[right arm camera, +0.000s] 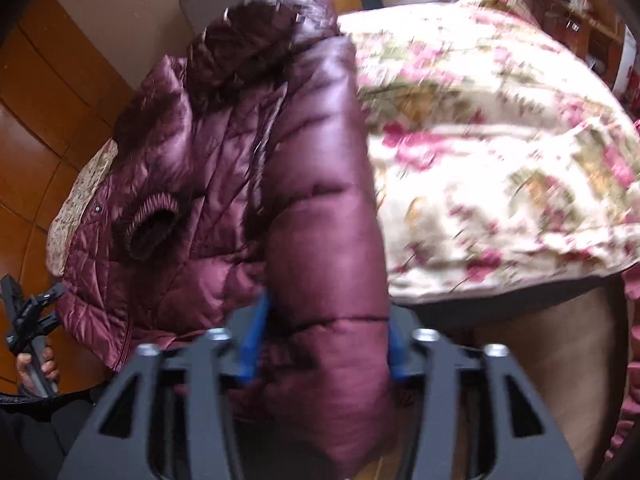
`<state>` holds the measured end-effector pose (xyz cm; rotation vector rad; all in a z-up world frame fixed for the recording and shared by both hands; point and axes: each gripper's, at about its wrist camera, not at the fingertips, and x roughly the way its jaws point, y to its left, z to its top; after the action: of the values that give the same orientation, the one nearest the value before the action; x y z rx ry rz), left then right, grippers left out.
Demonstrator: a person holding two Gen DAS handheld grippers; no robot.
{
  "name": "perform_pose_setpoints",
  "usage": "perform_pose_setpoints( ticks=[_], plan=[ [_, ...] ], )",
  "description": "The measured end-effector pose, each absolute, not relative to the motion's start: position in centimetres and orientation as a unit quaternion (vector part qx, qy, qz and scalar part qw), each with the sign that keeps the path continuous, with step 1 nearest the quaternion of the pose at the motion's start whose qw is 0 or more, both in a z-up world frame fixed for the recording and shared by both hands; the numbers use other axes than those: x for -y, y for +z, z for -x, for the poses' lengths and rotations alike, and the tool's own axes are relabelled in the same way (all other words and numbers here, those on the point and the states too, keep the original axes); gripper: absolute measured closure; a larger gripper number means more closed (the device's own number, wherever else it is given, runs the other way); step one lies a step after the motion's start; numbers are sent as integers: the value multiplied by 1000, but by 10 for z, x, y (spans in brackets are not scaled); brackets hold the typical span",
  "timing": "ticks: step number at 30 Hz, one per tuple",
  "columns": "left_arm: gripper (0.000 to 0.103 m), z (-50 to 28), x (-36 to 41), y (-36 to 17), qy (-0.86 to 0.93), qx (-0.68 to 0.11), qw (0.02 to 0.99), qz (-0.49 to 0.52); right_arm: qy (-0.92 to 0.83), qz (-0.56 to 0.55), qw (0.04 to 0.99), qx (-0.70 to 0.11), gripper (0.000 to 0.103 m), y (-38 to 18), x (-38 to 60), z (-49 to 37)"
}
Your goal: Fold large clothes
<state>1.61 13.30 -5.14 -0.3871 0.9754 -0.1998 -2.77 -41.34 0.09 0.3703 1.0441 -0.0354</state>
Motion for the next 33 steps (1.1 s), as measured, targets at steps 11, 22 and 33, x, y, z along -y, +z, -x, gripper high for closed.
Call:
perform_pose_setpoints(
  ticks=[11, 22, 33],
  plan=[
    [16, -15, 81, 4, -373, -347, 855, -96, -35, -172, 883, -435, 23, 49, 401, -32],
    [97, -67, 157, -43, -421, -401, 812, -51, -9, -190, 893, -408, 23, 56, 396, -67],
    [100, -148, -150, 68, -184, -265, 909, 264, -2, -254, 876, -411, 25, 14, 354, -196]
  ],
)
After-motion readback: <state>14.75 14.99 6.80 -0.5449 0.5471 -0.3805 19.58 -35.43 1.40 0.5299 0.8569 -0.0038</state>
